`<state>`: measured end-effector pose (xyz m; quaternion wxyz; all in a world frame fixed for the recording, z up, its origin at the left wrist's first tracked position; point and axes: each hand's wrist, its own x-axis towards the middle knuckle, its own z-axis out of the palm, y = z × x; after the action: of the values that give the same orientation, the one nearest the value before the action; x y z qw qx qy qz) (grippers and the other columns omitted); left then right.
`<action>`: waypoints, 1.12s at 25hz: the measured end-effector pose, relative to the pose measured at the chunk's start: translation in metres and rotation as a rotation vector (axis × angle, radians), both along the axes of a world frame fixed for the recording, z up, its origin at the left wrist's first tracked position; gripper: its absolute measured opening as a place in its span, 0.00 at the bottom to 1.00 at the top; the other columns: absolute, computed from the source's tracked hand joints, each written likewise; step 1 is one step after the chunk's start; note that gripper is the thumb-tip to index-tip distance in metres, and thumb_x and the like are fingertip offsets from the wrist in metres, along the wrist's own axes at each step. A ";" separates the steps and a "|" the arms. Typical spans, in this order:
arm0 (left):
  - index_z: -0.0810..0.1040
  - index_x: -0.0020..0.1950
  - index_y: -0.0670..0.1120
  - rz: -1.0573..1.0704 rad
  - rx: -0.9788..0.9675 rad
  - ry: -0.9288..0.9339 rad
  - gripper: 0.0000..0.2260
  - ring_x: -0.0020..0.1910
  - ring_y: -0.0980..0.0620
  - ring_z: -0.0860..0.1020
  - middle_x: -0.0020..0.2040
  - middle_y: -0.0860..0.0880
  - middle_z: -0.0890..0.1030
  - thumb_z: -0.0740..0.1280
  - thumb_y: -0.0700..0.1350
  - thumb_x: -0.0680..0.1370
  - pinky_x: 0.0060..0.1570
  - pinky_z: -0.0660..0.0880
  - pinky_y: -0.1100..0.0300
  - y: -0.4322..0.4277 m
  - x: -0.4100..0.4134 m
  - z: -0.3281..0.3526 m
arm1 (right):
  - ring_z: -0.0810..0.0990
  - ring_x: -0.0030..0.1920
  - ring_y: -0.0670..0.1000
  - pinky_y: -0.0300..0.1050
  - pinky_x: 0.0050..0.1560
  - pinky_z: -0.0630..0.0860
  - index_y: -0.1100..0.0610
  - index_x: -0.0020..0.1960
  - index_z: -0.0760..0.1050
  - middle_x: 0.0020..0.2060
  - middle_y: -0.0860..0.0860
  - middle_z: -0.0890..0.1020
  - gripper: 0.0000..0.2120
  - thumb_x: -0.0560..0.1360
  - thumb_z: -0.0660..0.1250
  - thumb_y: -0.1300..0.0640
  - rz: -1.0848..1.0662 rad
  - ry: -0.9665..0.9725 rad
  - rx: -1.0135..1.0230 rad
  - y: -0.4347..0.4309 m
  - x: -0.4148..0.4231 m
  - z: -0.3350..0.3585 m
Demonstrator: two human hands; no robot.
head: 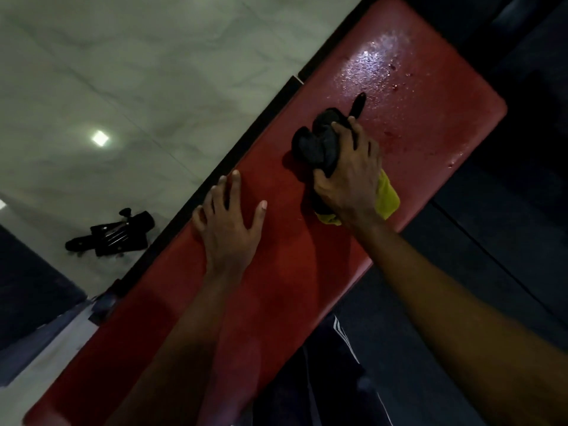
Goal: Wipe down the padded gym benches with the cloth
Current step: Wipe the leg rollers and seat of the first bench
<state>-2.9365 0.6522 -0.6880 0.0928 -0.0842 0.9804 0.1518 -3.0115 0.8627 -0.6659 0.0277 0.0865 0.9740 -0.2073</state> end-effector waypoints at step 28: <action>0.59 0.81 0.45 0.015 0.056 0.031 0.35 0.75 0.47 0.65 0.77 0.46 0.66 0.57 0.66 0.80 0.75 0.58 0.48 -0.020 0.007 -0.015 | 0.78 0.63 0.54 0.54 0.61 0.75 0.50 0.64 0.78 0.66 0.51 0.78 0.23 0.75 0.66 0.39 0.402 -0.029 0.050 -0.084 -0.079 -0.006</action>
<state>-2.9297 0.6321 -0.7032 0.0785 -0.0867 0.9764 0.1813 -3.0904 0.7786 -0.6719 0.0805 -0.1061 0.9760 -0.1723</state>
